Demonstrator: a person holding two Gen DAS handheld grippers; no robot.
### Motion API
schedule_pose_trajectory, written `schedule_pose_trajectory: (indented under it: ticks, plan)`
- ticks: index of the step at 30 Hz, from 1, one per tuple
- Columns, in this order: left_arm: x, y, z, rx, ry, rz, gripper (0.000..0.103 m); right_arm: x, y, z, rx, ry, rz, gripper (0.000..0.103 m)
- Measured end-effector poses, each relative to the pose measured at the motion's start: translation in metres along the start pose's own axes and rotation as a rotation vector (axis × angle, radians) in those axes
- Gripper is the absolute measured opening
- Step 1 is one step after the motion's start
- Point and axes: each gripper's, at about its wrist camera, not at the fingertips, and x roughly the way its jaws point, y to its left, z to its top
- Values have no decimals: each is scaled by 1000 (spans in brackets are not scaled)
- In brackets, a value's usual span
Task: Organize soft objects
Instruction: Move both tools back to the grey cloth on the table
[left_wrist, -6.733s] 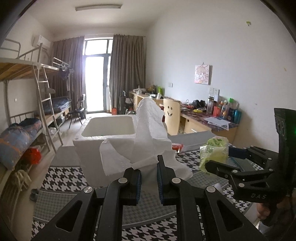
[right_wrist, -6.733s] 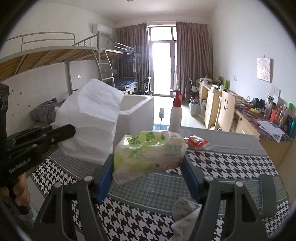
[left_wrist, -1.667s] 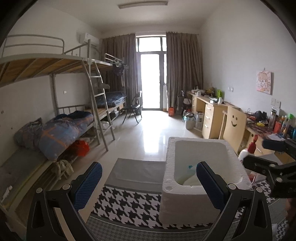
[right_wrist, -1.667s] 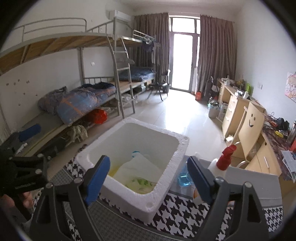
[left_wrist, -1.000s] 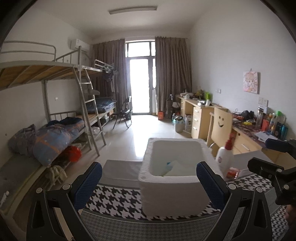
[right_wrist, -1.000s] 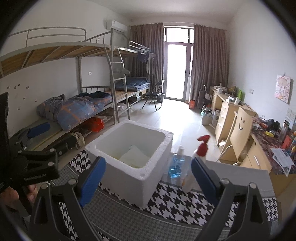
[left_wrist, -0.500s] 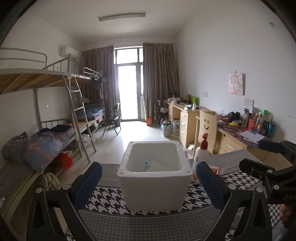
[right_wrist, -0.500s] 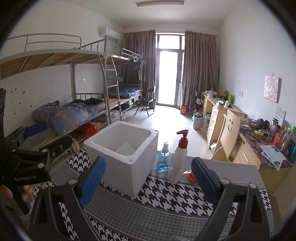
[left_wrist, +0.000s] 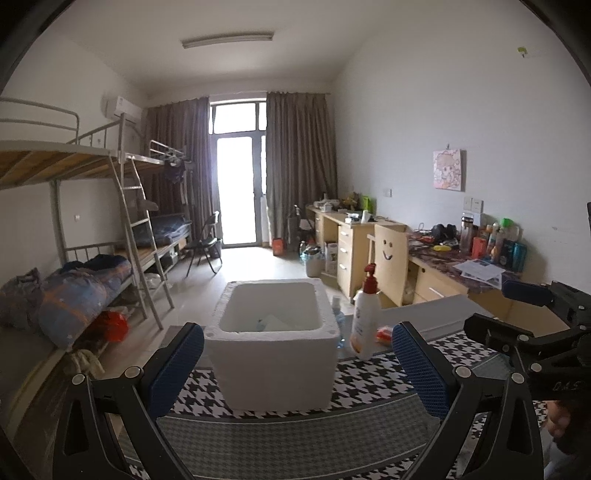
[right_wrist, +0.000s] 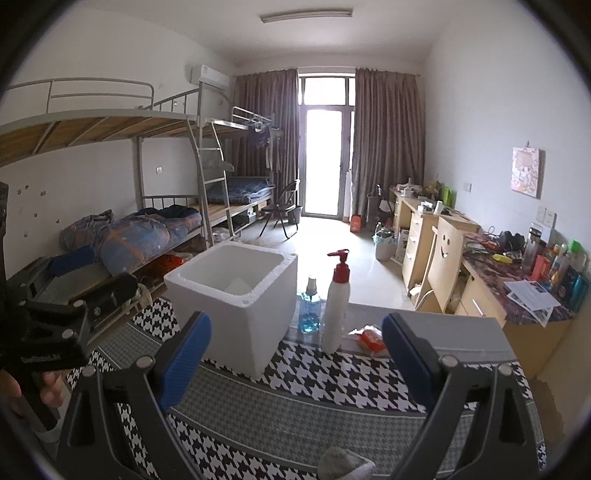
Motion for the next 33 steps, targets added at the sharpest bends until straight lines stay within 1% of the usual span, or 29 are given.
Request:
schedule_pose_trajectory:
  ticks: [5,12,21,29,33]
  plan:
    - [-1,-5,-7,-7,11,-22,102,-8,-2,-8,3,-10,-25,96]
    - [-8,-13,-16,-12,6,-46,102,-20,-10,-17,23,-20,-47,96]
    - [-16,-23,-22,-6,-6,-77,102,-31,-11,-28,15,-28,-86,96]
    - [-12,-30,-35,-18,10,-111,102,-39,-17,-40,33,-25,-122,96]
    - [-11,-32,-39,-27,6,-124,102,-44,-20,-49,45,-24,-142,96]
